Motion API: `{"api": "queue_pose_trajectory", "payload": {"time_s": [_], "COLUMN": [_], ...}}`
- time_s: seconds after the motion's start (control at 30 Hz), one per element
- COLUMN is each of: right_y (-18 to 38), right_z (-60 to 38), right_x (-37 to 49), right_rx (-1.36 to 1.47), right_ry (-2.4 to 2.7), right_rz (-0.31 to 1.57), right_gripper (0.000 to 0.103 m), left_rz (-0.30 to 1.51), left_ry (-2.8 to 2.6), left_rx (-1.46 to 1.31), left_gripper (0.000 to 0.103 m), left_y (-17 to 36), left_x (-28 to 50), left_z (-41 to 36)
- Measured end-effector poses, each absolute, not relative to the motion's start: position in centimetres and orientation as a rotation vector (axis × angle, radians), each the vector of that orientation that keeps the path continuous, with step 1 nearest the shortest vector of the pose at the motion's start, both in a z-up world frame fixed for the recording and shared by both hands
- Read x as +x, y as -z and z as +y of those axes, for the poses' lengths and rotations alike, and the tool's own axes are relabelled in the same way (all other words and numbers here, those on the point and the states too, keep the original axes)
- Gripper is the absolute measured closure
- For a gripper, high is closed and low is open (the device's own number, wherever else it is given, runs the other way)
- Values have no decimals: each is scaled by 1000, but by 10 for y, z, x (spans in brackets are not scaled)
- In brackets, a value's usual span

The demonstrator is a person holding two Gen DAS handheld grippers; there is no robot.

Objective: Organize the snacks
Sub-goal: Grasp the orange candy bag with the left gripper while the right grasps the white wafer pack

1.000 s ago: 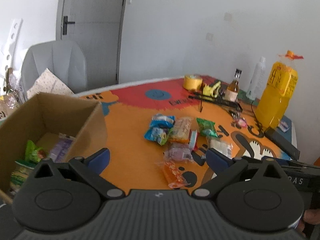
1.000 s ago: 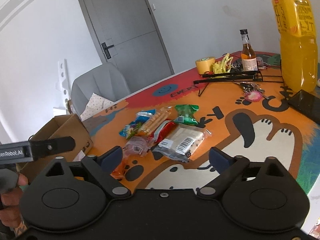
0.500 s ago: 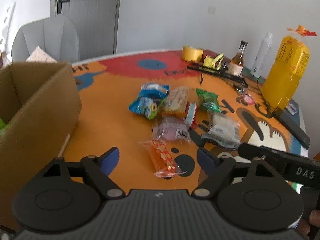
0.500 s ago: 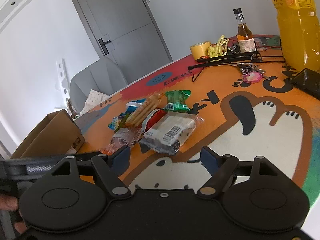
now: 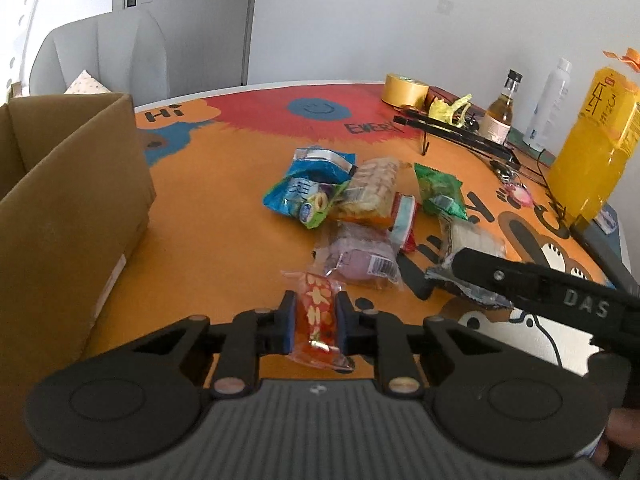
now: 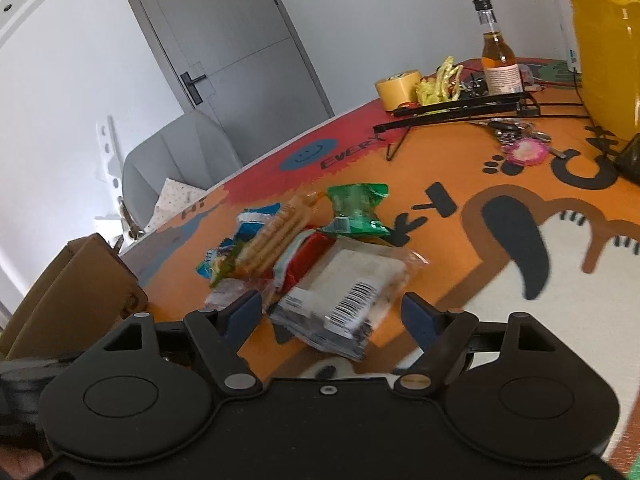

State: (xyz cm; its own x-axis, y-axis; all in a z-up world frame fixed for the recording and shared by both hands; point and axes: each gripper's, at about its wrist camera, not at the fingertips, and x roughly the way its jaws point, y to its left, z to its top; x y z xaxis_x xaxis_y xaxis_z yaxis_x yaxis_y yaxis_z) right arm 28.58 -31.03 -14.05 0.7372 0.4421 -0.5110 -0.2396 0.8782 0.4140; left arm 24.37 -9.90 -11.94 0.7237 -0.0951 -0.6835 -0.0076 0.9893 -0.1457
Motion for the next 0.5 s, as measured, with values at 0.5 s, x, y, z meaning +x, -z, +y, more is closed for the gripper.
{"api": "queue_pose_trajectory", "payload": {"time_s": [0.5], "right_y": [140], "right_z": [-291], "right_x": [292], "right_rx": [206], "right_ry": [-291], "right_rz": [618], "right_gripper": [56], "left_rz": [745], "left_ry": [2], "left_rx": [-148], "left_gripper": [85], "left_y": [115], "left_x": [248], "left_z": [-87]}}
